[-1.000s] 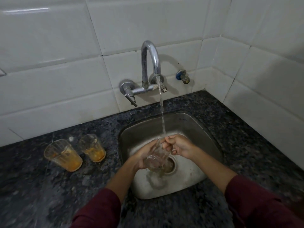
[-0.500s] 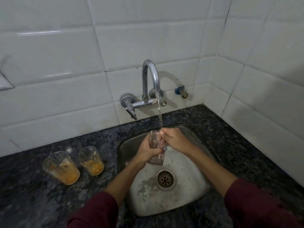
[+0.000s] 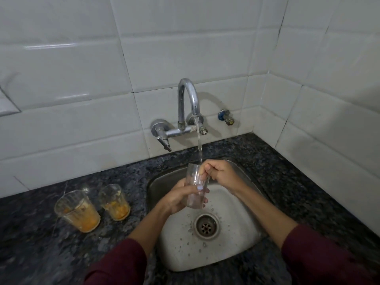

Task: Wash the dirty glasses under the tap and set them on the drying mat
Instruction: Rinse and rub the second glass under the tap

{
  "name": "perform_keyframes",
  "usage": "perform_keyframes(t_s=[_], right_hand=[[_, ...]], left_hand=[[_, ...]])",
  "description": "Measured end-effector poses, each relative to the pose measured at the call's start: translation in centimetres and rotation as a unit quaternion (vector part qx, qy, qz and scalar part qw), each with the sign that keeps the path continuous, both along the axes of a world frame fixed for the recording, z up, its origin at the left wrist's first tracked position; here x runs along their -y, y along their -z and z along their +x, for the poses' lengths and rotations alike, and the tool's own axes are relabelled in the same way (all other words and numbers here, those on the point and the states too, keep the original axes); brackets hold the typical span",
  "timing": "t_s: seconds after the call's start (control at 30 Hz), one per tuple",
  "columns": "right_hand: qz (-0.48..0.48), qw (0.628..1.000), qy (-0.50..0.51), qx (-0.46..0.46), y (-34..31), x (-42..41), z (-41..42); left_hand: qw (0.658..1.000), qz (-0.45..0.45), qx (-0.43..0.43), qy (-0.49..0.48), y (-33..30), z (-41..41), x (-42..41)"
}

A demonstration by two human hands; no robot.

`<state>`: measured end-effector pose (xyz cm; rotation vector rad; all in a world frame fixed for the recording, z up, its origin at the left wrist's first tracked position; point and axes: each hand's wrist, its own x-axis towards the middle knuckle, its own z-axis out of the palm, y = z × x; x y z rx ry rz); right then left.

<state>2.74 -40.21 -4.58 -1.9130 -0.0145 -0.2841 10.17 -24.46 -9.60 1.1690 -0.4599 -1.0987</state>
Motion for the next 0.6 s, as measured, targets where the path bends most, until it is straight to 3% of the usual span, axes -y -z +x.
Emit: perform_keyframes(t_s=[0.17,0.33,0.4,0.47,0.53,0.6], right_hand=[[-0.066,0.996,0.058,-0.025,0.2,-0.3,1.0],[-0.115,0.986,0.112,-0.056,-0.4,-1.5,1.4],[-0.098,0.987,0.12,-0.05,-0.6,-1.4,1.5],[-0.061,0.992,0.107,-0.021,-0.9,-0.9,1.3],[0.005,0.998,0.059,0.008,-1.0,-0.3,1.1],[0.074,0.997,0.016,0.01,-1.2,-0.2,0.8]], left_hand=[[0.974,0.087,0.139,-0.156,-0.3,-0.8,1.4],[0.889,0.175,0.33,-0.266,-1.0,-2.0,2.4],[0.885,0.177,0.348,-0.255,-1.2,-1.8,2.2],[0.923,0.141,0.303,-0.191,-1.5,-1.0,1.7],[0.979,0.051,0.166,-0.111,-1.8,-0.1,0.9],[0.999,-0.027,0.031,-0.031,-2.0,0.4,0.2]])
